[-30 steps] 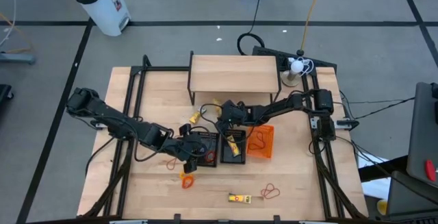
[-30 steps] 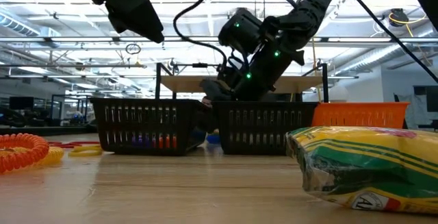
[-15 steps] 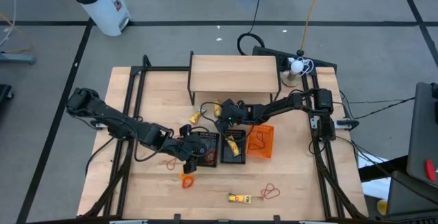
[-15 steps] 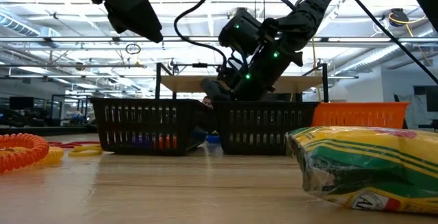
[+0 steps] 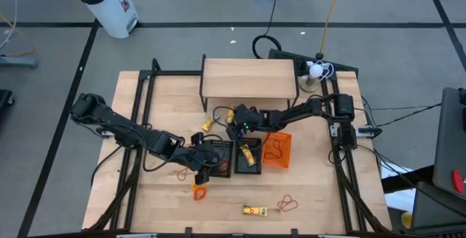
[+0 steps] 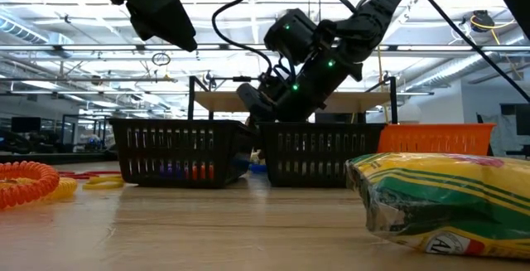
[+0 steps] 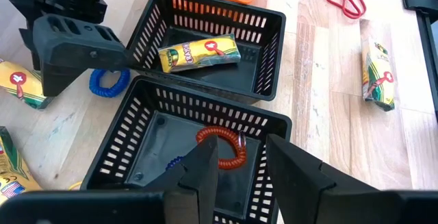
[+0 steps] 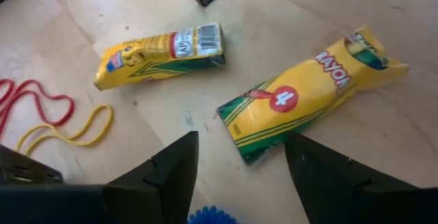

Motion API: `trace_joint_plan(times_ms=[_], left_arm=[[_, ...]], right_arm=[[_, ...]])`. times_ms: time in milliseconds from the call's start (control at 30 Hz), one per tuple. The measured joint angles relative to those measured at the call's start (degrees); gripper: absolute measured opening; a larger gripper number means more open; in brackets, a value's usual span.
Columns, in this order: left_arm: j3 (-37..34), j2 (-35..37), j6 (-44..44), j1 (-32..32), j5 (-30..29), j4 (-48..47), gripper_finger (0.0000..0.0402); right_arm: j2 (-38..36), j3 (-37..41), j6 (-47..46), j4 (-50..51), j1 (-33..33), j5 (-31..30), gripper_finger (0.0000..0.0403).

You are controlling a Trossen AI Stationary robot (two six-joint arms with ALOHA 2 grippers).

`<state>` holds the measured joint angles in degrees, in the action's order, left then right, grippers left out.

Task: Pick & Place Office Desk Supplies
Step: Put the crayon box into the right black basket

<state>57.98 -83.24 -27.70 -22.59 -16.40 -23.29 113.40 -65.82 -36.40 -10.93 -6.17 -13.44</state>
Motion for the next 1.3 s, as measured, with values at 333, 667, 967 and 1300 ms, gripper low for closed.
trace_joint_plan(times_ms=[333, 667, 967, 1300], left_arm=[[0.00, 0.00, 0.00, 0.00, 0.04, -0.02, 0.0122], [0.00, 0.00, 0.31, -0.01, 0.02, -0.02, 0.0122], [0.00, 0.00, 3.95, 0.30, -0.39, -1.60, 0.0122], [-0.02, 0.00, -7.32, 15.46, -0.01, -24.22, 0.0122]], right_arm=[[0.00, 0.00, 1.14, 0.04, -1.68, -1.45, 0.0212], [0.00, 0.00, 8.69, -2.60, -1.24, 8.83, 0.0212], [-0.18, 0.02, 19.58, -4.39, -0.88, 15.85, 0.0212], [-10.54, 0.09, 32.06, 2.24, 1.40, 16.41, 0.0212]])
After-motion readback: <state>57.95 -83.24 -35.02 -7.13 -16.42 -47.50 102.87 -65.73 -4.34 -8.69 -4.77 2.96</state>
